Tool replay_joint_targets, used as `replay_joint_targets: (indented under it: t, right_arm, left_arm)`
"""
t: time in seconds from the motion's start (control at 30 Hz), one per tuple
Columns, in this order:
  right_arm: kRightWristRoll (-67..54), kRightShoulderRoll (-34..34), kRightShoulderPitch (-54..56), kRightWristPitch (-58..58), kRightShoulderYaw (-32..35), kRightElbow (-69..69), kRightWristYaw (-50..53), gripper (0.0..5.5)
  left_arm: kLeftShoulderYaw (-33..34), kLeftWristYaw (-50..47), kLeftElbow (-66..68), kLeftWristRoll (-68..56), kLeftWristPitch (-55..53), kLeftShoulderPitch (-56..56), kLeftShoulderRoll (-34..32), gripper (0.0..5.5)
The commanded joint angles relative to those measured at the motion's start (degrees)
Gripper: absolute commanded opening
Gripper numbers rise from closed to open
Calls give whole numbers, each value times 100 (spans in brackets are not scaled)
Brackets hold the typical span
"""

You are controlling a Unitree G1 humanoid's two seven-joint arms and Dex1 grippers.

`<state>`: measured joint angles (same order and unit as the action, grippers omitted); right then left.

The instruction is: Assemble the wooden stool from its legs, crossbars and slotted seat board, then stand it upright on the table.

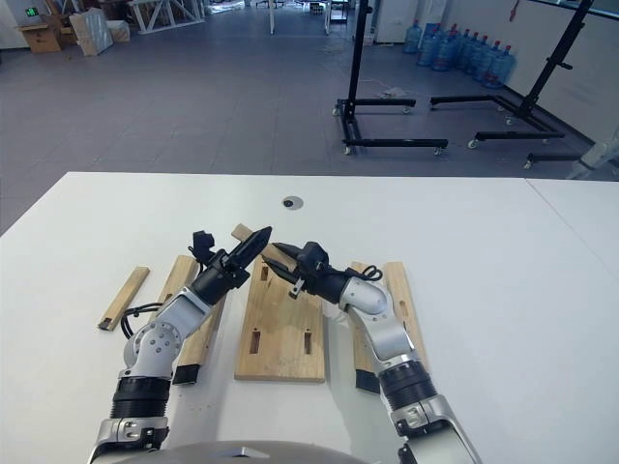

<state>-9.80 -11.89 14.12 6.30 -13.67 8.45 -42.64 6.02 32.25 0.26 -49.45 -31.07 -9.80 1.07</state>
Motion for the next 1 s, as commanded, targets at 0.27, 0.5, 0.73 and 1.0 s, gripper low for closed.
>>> replay_joint_targets:
  t: [0.27,0.5,0.73,1.0]
  right_arm:
    - [-82,-56,-7,-153,-3,-100,-165,129]
    - [-69,-113,-41,-27,5,-161,-231,129]
    - [-64,-280,-34,-151,18,-225,-282,129]
    - [-1572,-640,-233,-1878,682,-1090,-727,249]
  left_arm:
    - [-17,8,-91,143,96,0,124,165]
    - [28,-74,-35,134,85,29,222,68]
    - [-374,164,-45,905,592,-5,-57,44]
    - [-226,-43,-93,1158,941,-111,-130,38]
